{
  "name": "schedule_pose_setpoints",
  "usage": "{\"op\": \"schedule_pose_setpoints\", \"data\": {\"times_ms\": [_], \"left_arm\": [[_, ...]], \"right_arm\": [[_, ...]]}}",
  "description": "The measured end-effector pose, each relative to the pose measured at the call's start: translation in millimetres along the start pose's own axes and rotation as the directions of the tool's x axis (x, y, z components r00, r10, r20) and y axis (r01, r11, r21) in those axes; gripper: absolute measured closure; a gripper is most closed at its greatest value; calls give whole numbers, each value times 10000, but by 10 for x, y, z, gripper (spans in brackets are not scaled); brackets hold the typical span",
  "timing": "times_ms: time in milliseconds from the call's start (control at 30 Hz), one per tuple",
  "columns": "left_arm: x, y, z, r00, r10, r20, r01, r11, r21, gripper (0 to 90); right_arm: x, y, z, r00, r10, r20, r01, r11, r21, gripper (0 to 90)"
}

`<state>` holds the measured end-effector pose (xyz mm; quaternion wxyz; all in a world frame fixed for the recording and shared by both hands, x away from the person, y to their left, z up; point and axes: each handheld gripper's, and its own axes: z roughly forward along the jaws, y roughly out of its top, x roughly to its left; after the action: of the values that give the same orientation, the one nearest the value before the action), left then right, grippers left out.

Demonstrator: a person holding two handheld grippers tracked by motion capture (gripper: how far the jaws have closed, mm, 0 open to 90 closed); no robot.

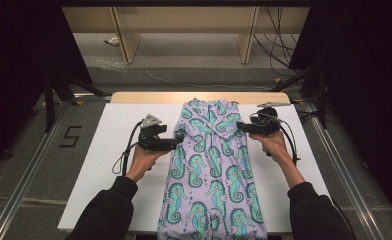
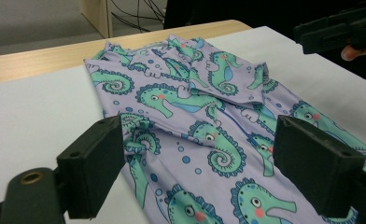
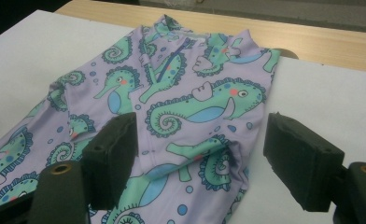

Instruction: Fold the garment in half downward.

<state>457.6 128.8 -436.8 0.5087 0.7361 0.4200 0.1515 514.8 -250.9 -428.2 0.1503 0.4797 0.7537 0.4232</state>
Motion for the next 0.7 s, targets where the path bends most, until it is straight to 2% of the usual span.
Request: {"op": "schedule_pose_setpoints", "data": {"times_ms": [233, 433, 500, 633, 700], "left_arm": [[52, 120, 138, 9999, -102, -120, 102, 9999, 33, 162], [126, 216, 328, 9992, -292, -288, 304, 9987, 401, 162], [148, 238, 379, 9993, -188, -338, 208, 9981, 588, 163], [195, 277, 480, 9981, -368, -498, 405, 9963, 764, 171], [219, 298, 538, 9973, -184, -706, 255, 9946, 1005, 171]], "right_arm": [[-8, -1, 0, 10000, 91, 30, -91, 10000, 29, 273], [-25, 2, 8, 10000, 52, 44, -52, 10000, 42, 274], [-40, 4, 8, 9999, 86, 57, -86, 10000, 43, 277], [-50, -2, 23, 9998, 158, 107, -160, 9998, 133, 277], [-52, -3, 31, 9999, 109, 125, -111, 9999, 124, 277]]}}
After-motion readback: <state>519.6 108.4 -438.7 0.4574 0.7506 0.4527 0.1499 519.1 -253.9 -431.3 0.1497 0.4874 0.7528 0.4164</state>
